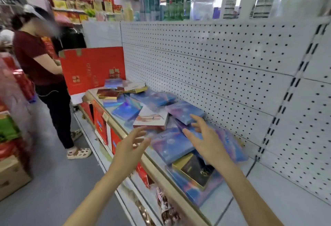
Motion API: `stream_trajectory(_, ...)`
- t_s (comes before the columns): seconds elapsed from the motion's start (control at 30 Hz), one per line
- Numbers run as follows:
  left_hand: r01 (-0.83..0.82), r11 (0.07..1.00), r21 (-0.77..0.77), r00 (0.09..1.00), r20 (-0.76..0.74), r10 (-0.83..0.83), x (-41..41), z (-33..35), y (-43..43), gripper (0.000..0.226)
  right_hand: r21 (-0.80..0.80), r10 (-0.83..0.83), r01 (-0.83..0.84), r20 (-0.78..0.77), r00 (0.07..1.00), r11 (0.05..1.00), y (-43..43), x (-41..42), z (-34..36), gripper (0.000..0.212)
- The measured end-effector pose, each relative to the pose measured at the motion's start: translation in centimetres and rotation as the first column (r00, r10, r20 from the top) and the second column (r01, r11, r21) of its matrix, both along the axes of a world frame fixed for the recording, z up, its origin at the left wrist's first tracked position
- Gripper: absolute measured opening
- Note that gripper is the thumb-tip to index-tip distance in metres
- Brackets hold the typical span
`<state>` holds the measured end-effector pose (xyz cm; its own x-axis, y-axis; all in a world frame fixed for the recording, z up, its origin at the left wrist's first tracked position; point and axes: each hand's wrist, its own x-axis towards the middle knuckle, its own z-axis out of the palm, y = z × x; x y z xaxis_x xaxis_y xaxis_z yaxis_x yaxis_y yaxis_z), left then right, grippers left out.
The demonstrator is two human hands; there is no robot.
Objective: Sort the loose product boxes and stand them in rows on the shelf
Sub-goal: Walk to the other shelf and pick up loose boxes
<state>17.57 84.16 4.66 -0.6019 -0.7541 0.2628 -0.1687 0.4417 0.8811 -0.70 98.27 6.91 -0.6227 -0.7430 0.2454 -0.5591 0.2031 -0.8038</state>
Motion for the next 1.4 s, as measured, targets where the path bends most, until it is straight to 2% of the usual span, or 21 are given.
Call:
stream_trajectory(0.13, -0.051, 0.999, -0.002, 0.998, -0.028, 0.051, -1.3, 1.4, -9.3, 0.03, 0.046, 0.047, -0.048, 0.01, 0.999, 0.998, -9.4, -1.5, 0.6, 0.053)
stream_trajectory(0.3, -0.122, 0.992, 0.031, 0.993, 0.002, 0.122, -0.3, -0.8, -19.4, 0.032, 0.108, 0.021, -0.024, 0.025, 0.999, 0.994, -20.2, -1.7, -0.5, 0.054)
stream_trajectory(0.47, -0.085, 0.996, 0.001, 0.996, 0.039, 0.085, 0.4, -1.7, -31.6, 0.033, 0.086, 0.004, -0.009, 0.066, 0.998, 0.996, -32.1, -1.0, -0.9, 0.056)
stream_trajectory(0.63, 0.021, 0.999, -0.031, 0.993, 0.12, -0.018, 1.5, -1.9, -43.3, 0.038, 0.061, -0.064, 0.055, 0.148, 0.987, 0.997, -42.9, 0.4, -2.4, 0.037)
stream_trajectory(0.73, 0.056, 0.998, -0.024, 0.985, 0.162, -0.051, 2.1, -2.1, -49.0, 0.034, 0.077, -0.092, 0.079, 0.185, 0.978, 0.994, -47.8, 1.4, -2.7, 0.037)
stream_trajectory(0.87, 0.099, 0.995, 0.031, 0.976, 0.194, -0.103, 1.4, -3.6, -54.7, 0.038, 0.168, -0.186, 0.145, 0.259, 0.948, 0.975, -52.6, 2.0, -4.7, 0.052)
stream_trajectory(0.97, 0.137, 0.987, 0.078, 0.961, 0.232, -0.152, 0.8, -6.0, -57.5, 0.043, 0.205, -0.235, 0.183, 0.274, 0.933, 0.962, -55.9, 2.1, -6.8, 0.043)
stream_trajectory(1.03, 0.141, 0.984, 0.105, 0.959, 0.232, -0.162, 0.2, -7.0, -59.8, 0.04, 0.242, -0.253, 0.189, 0.27, 0.929, 0.952, -58.6, 1.7, -8.2, 0.04)
stream_trajectory(1.13, 0.124, 0.985, 0.118, 0.963, 0.225, -0.148, -1.5, -7.6, -63.5, 0.033, 0.253, -0.242, 0.179, 0.245, 0.939, 0.951, -63.0, 0.0, -9.9, 0.052)
stream_trajectory(1.23, 0.11, 0.987, 0.121, 0.967, 0.216, -0.134, -3.9, -8.0, -66.9, 0.026, 0.256, -0.225, 0.162, 0.241, 0.944, 0.953, -67.2, -2.0, -11.6, 0.053)
stream_trajectory(1.4, 0.075, 0.988, 0.132, 0.945, 0.306, -0.113, -8.0, -10.0, -71.2, 0.047, 0.4, -0.353, 0.283, 0.111, 0.929, 0.872, -71.9, -4.8, -14.7, 0.056)
